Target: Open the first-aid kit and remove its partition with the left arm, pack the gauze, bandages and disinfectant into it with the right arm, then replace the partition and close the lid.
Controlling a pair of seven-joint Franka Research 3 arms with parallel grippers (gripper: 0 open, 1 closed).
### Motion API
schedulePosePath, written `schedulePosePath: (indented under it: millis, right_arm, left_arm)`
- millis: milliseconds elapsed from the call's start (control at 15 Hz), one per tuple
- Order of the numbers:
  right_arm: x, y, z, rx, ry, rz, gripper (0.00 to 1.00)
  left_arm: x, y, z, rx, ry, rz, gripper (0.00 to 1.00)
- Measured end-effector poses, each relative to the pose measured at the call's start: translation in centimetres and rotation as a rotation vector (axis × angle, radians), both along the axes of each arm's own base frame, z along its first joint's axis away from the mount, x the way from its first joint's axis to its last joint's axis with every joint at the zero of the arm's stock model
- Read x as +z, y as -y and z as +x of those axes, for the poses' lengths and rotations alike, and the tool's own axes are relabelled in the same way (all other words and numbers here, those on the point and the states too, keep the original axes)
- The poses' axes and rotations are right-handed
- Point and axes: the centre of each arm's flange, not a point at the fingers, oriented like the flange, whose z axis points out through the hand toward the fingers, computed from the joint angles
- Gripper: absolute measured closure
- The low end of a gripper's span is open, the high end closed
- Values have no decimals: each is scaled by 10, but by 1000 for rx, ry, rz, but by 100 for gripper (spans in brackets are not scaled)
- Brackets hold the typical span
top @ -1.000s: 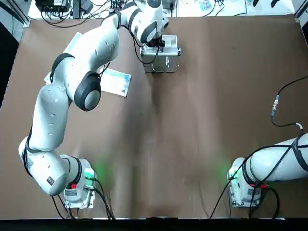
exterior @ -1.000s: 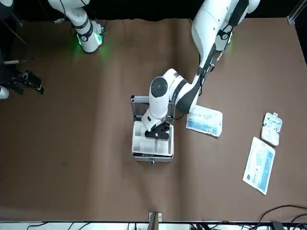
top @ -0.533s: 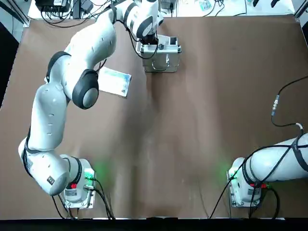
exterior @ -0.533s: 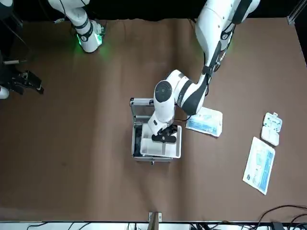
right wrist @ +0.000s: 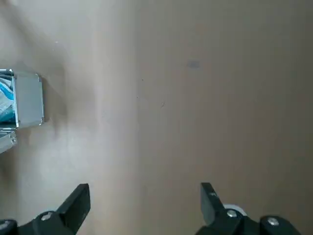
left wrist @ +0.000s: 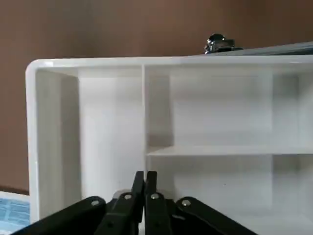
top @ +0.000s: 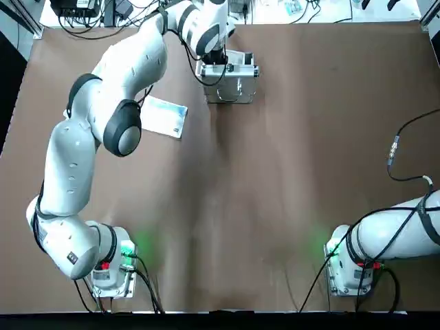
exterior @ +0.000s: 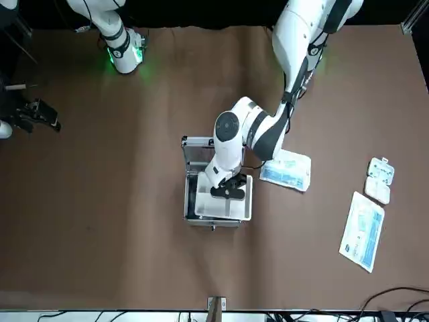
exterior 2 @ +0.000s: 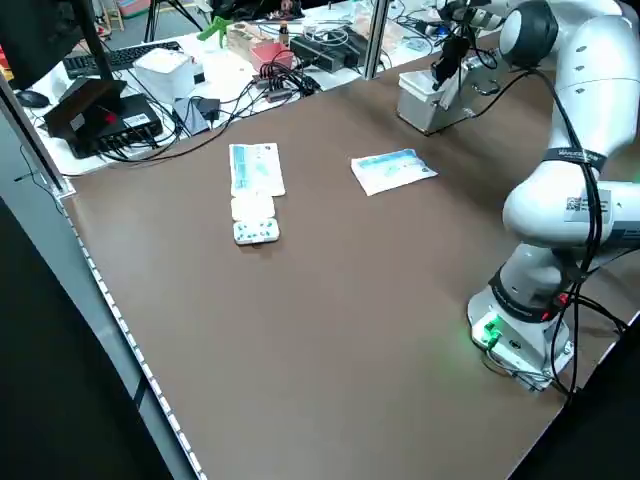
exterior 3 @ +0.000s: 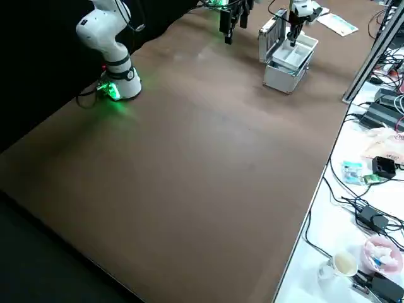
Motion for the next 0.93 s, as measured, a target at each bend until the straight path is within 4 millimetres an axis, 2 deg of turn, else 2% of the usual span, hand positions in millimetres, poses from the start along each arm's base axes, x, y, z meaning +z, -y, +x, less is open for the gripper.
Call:
schedulePosePath:
  millis: [933]
  right_arm:
    - [0,0,0,1,1,-1,0]
  left_arm:
    - [5,15,-6,0,33,-53,97]
